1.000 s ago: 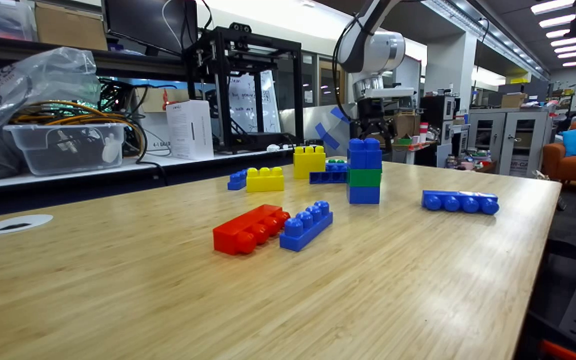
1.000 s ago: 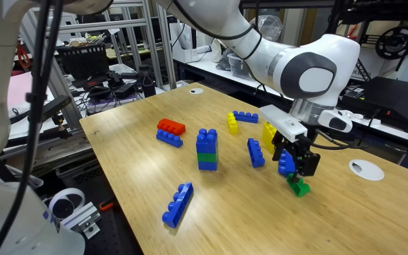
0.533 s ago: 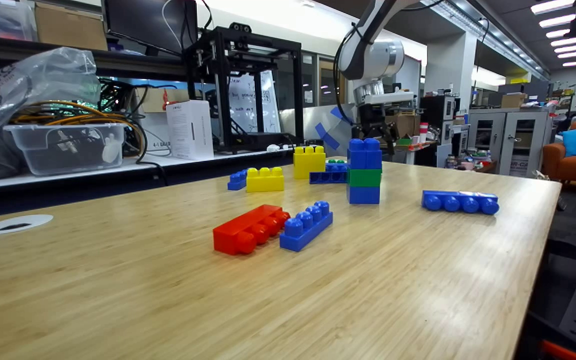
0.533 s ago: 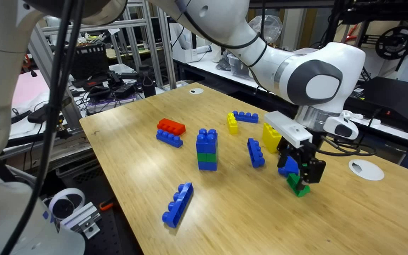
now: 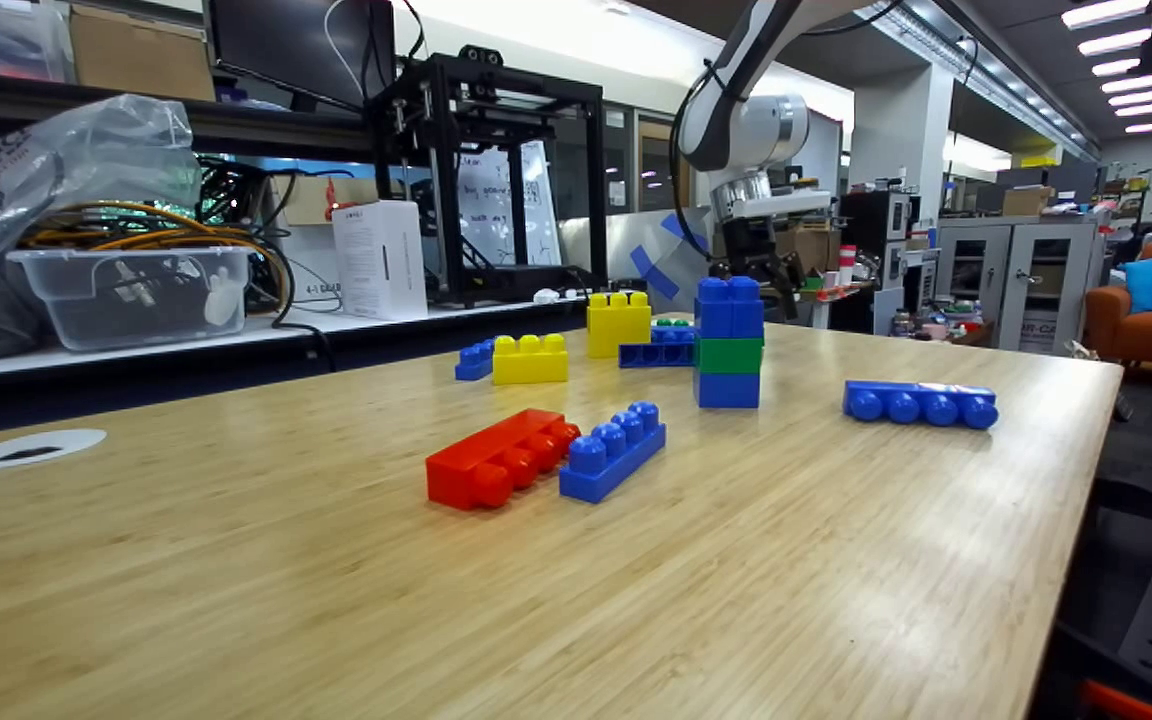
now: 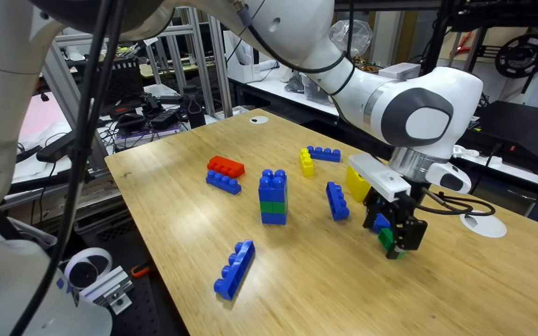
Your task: Move the stack of blocks to the right then place a green block on the top
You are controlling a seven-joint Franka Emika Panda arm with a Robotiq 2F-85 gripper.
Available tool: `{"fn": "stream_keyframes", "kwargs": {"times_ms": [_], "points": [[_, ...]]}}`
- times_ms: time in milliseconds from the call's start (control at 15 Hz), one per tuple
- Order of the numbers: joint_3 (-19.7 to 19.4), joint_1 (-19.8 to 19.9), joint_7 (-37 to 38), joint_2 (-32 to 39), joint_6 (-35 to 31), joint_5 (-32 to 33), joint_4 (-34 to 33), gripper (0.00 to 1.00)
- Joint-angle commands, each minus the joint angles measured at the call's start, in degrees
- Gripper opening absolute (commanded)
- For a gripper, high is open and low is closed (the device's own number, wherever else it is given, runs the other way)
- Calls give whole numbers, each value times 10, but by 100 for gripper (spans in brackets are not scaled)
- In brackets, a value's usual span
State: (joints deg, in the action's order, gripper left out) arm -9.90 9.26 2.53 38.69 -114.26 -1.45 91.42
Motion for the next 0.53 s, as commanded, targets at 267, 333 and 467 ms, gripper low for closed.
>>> {"fn": "stream_keyframes", "kwargs": {"times_ms": [267,333,467], "points": [[5,6,15,21,11,6,-27,100],[5,5,16,22,9,6,-27,100],[6,5,18,22,7,6,-29,100]]}}
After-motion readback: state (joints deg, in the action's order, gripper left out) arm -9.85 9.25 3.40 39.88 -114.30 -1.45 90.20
